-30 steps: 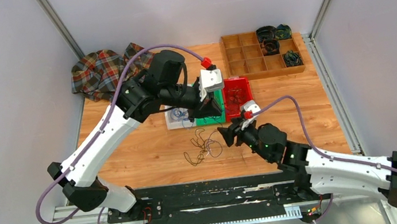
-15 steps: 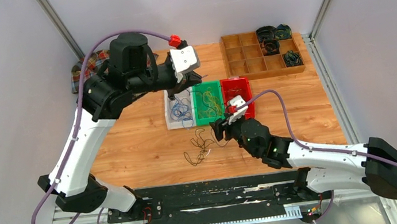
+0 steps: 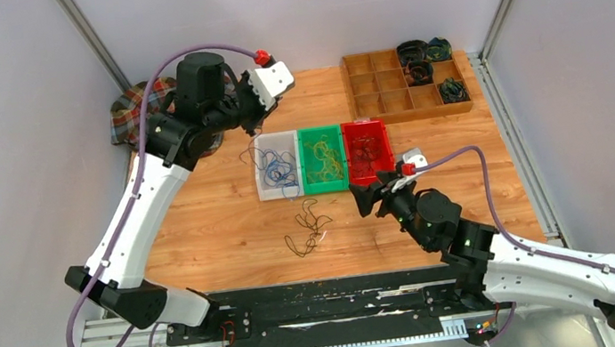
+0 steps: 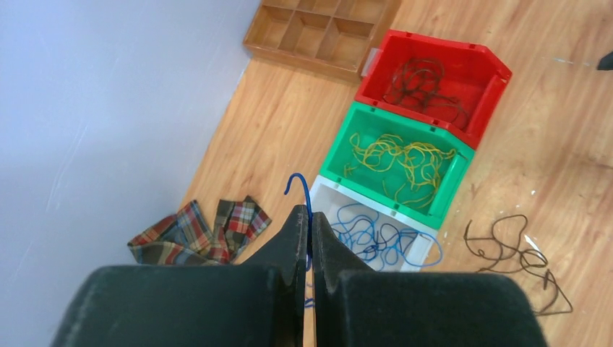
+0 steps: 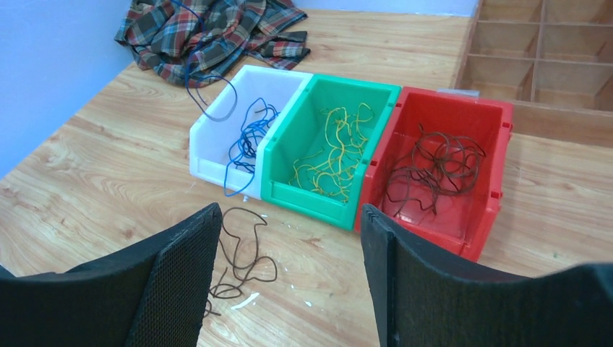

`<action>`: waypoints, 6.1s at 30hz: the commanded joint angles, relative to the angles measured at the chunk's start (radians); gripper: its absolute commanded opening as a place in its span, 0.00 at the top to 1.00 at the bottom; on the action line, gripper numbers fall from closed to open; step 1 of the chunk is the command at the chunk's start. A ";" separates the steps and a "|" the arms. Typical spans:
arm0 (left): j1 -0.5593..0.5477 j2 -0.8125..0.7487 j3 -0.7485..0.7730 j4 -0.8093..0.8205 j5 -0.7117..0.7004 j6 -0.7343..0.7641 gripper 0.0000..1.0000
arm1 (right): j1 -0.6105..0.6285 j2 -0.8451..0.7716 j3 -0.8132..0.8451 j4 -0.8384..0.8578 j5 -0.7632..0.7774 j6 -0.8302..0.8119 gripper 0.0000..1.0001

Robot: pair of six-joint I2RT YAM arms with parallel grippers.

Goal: Untangle the cables

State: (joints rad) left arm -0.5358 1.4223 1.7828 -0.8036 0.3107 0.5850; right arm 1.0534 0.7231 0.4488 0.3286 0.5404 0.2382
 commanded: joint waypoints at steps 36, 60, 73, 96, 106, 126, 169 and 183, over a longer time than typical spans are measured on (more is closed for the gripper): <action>0.066 -0.011 0.052 0.145 -0.039 0.063 0.99 | -0.013 -0.131 -0.066 -0.174 0.044 0.078 0.31; 0.067 -0.152 -0.043 0.469 -0.685 0.857 0.99 | -0.014 -0.142 -0.057 -0.190 0.027 0.087 0.31; 0.207 -0.020 0.252 0.597 -0.676 0.980 0.99 | -0.015 -0.198 -0.065 -0.218 0.045 0.077 0.31; 0.096 -0.243 -0.154 0.320 -0.092 0.264 0.99 | -0.018 -0.184 -0.078 -0.206 0.045 0.102 0.32; -0.007 -0.191 -0.353 0.339 -0.063 0.066 0.99 | -0.019 -0.192 -0.082 -0.206 0.058 0.116 0.32; -0.021 -0.042 -0.337 0.359 -0.143 0.037 1.00 | -0.020 -0.194 -0.075 -0.218 0.064 0.127 0.33; 0.046 0.348 -0.633 0.842 -0.200 -0.268 1.00 | -0.101 -0.210 -0.093 -0.260 0.031 0.108 0.33; 0.046 0.316 -0.531 0.697 -0.185 -0.357 0.50 | -0.112 -0.209 -0.076 -0.272 -0.014 0.086 0.33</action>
State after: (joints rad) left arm -0.4877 1.7897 1.1835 -0.0521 0.0849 0.2649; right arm 0.9588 0.5159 0.3653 0.0723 0.5446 0.3450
